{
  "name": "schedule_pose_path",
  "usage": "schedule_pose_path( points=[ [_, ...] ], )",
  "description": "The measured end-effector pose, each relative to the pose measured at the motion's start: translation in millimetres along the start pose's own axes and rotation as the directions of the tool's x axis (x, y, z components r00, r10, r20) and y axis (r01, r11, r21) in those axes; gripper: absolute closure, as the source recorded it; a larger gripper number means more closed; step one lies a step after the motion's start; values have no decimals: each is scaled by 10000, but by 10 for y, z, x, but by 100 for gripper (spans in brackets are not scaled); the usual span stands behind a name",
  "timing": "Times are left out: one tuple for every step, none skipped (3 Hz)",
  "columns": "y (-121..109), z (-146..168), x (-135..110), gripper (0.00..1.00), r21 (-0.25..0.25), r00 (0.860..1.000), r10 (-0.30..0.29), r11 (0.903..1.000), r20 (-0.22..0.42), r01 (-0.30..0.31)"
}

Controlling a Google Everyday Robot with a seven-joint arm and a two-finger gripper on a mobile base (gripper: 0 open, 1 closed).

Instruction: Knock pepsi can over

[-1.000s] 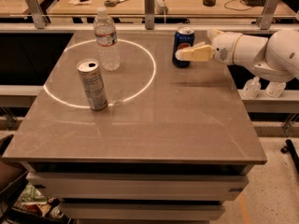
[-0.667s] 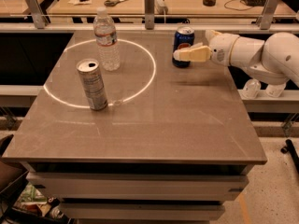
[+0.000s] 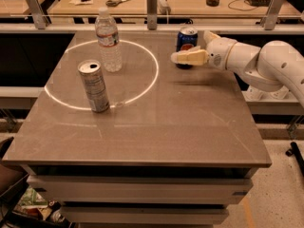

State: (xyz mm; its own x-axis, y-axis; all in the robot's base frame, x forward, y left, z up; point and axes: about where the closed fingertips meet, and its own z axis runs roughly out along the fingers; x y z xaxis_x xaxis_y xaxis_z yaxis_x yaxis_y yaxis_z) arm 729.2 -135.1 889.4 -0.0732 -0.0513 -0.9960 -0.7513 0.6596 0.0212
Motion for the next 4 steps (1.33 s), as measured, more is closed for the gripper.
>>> schedule_pose_path(
  points=[
    [22, 26, -3, 18, -51, 10000, -4, 10000, 2, 4],
    [41, 51, -5, 41, -97, 10000, -3, 10000, 5, 3],
    [60, 75, -7, 64, -141, 10000, -1, 9999, 8, 1],
    [79, 98, -8, 87, -184, 10000, 0, 9998, 10, 0]
  ],
)
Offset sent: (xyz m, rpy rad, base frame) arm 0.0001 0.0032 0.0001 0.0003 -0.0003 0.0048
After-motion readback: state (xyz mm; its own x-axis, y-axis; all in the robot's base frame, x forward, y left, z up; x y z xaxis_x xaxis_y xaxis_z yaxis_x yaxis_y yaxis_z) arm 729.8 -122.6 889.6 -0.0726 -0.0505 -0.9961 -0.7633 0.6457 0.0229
